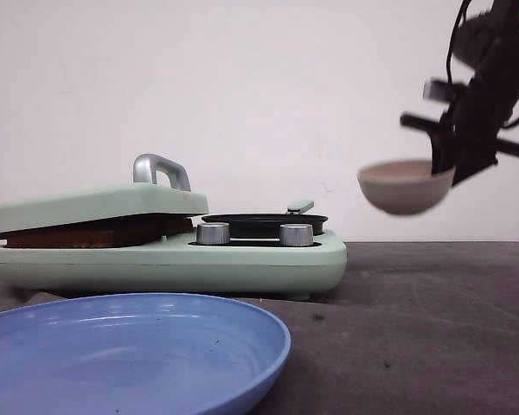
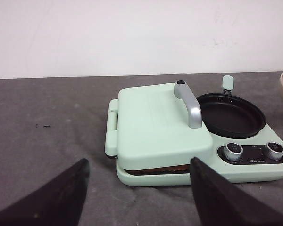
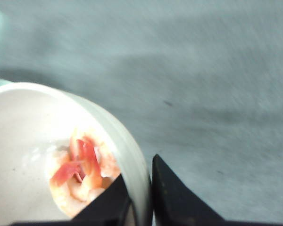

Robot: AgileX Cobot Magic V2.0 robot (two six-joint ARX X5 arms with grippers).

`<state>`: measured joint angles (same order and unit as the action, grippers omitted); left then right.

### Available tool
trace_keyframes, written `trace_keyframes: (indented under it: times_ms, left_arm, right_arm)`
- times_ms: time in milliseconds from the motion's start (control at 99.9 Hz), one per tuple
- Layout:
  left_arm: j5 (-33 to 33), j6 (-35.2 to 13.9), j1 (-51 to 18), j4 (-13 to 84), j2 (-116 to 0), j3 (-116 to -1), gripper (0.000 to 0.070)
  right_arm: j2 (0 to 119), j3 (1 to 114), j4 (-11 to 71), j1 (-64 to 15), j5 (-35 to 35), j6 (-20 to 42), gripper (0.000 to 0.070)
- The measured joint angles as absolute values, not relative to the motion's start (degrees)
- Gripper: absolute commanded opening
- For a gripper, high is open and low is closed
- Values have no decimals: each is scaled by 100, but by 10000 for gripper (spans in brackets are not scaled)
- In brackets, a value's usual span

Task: Make breakfast with bread and shrimp
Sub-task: 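Lift the bowl and carry it over the black frying pan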

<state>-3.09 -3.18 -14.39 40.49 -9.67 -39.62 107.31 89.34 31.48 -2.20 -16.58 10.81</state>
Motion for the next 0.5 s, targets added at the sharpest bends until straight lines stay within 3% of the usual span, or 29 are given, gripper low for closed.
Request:
trace_keyframes:
  times_ms: [170, 390, 500]
  left_arm:
    - [-309, -360, -1437, 4051, -967, -3962, 352]
    - [-309, -381, -1437, 4246, -967, -3962, 352]
    - [-309, -381, -1437, 4309, -967, -3962, 352]
  right_arm:
    - [10573, 8936, 2790, -403, -2106, 1400, 0]
    - [10481, 8936, 1977, -1079, -2069, 1699, 0]
    - [10481, 8936, 1586, -1483, -1691, 1691, 0]
